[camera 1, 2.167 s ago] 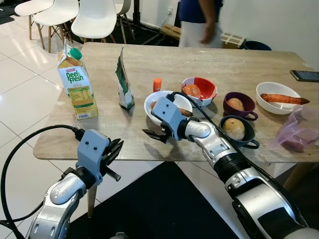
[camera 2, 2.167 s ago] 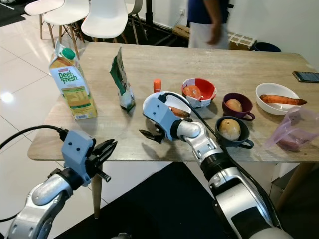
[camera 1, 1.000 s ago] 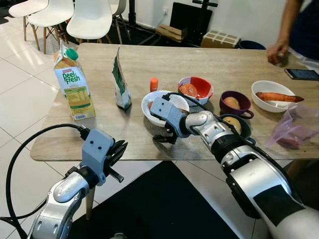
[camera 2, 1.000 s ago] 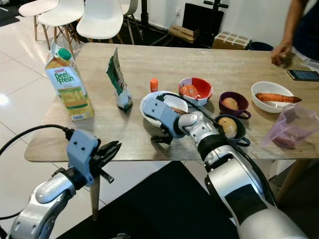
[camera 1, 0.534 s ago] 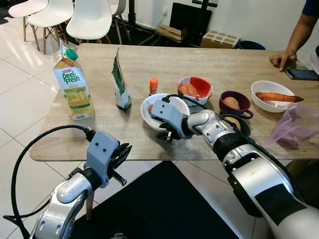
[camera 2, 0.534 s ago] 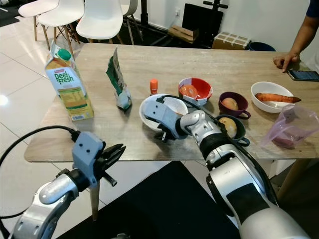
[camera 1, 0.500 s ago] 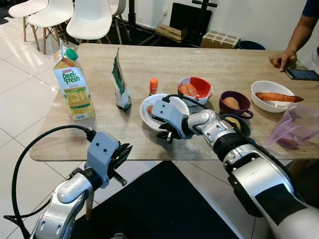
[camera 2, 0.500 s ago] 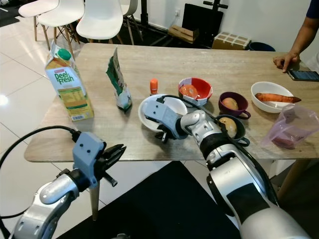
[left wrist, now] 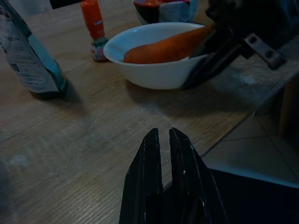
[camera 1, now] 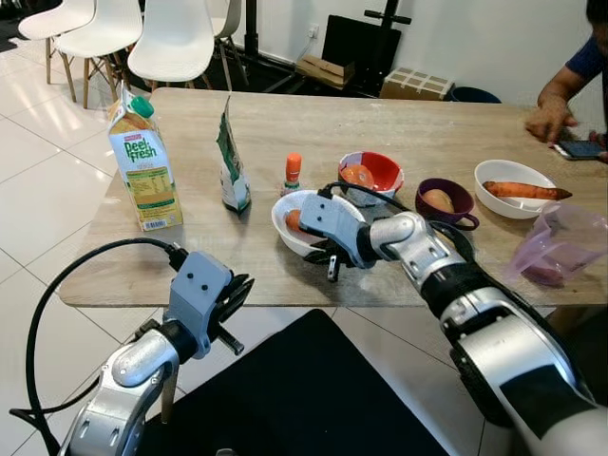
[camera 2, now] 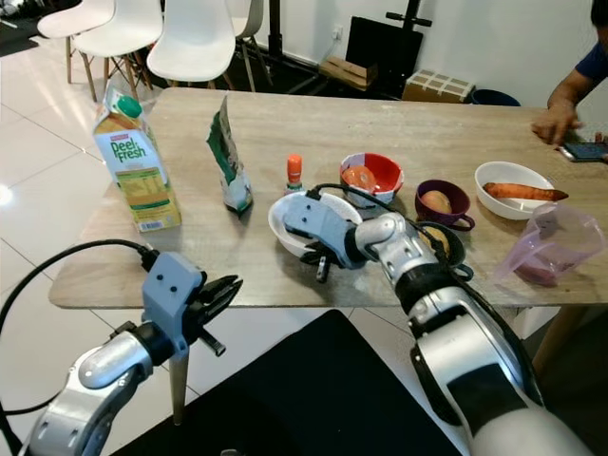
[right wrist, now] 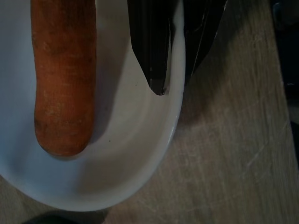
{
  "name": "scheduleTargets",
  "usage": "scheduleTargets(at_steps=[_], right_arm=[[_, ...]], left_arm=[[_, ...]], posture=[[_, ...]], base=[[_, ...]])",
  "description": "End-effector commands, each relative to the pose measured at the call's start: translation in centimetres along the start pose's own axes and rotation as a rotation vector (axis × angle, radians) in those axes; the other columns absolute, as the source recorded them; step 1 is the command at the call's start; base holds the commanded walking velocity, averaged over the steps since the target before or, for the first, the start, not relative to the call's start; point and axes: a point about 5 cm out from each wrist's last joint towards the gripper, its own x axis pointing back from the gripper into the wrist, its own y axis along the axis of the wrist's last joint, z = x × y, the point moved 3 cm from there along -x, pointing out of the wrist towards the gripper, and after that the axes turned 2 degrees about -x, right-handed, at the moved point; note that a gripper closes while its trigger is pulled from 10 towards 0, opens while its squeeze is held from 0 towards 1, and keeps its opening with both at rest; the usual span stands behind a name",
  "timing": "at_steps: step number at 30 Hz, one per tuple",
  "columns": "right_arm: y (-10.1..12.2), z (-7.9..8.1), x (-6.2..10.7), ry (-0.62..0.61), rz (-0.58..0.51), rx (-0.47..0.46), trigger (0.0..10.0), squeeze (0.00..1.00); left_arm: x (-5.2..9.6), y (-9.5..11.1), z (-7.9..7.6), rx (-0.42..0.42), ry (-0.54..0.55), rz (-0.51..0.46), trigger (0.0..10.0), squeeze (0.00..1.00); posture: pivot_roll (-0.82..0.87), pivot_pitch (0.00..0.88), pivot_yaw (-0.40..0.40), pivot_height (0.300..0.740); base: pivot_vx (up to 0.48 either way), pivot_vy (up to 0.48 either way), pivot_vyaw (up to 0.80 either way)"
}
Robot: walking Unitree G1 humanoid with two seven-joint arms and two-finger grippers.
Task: Restocking fridge
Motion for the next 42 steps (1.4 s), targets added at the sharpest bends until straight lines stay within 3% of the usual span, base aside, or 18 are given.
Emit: scheduleTargets(at_steps=[1, 3, 6, 11, 14, 18, 25, 37, 42], right_arm=[[-3.1, 2.4, -0.9, 0.081, 0.066, -0.083, 0.0, 0.0], [-3.1, 3.3, -0.9, 0.072, -0.012, -0.07, 0.0, 0.0], [-2.8, 3.4, -0.6, 0.05, -0.063, -0.058, 0.0, 0.0], [-0.5, 2.7, 1.4, -0.056, -0.274, 0.057, 0.0, 0.0], [-0.3, 2.7, 1.7, -0.06, -0.293, 0.065, 0.0, 0.0], [-0.3, 3.6, 3.5, -0.087, -0.323, 0.178, 0.0, 0.0], [0.0, 3.8, 4.2, -0.103, -0.334, 0.236, 0.0, 0.0], [2.9, 2.5, 4.3, -0.178, -0.386, 0.327, 0.0, 0.0], [3.8, 2.4, 4.1, -0.188, -0.415, 0.328, 0.0, 0.0]], left_arm=[[-0.3, -0.2, -0.4, 0.003, -0.009, 0.006, 10.0, 0.0], [-0.6, -0.1, -0.8, 0.006, -0.02, 0.0, 10.0, 0.0], [-0.7, 0.0, -0.9, 0.008, -0.024, -0.003, 10.0, 0.0], [-0.9, 0.3, -1.0, 0.005, -0.029, -0.012, 10.0, 0.0], [-0.9, 0.3, -1.1, 0.004, -0.03, -0.012, 10.0, 0.0], [-0.7, -0.1, -1.4, 0.03, -0.014, -0.021, 10.0, 0.0], [-0.2, -0.8, -1.4, 0.046, 0.023, -0.006, 10.0, 0.0], [0.9, 0.1, 1.8, 0.014, 0.205, -0.035, 10.0, 0.0], [0.9, 0.2, 2.1, 0.009, 0.219, -0.041, 10.0, 0.0]], posture=[[-0.09, 0.098, -0.055, 0.74], [-0.1, 0.111, -0.045, 0.74], [-0.1, 0.111, -0.045, 0.74], [-0.1, 0.131, -0.05, 0.74], [-0.1, 0.131, -0.05, 0.74], [-0.1, 0.145, -0.057, 0.74], [-0.1, 0.151, -0.058, 0.74], [-0.08, 0.138, -0.068, 0.74], [-0.07, 0.136, -0.066, 0.74]], base=[[0.0, 0.0, 0.0], [0.0, 0.0, 0.0], [0.0, 0.0, 0.0], [0.0, 0.0, 0.0], [0.0, 0.0, 0.0], [0.0, 0.0, 0.0], [0.0, 0.0, 0.0], [0.0, 0.0, 0.0], [0.0, 0.0, 0.0]])
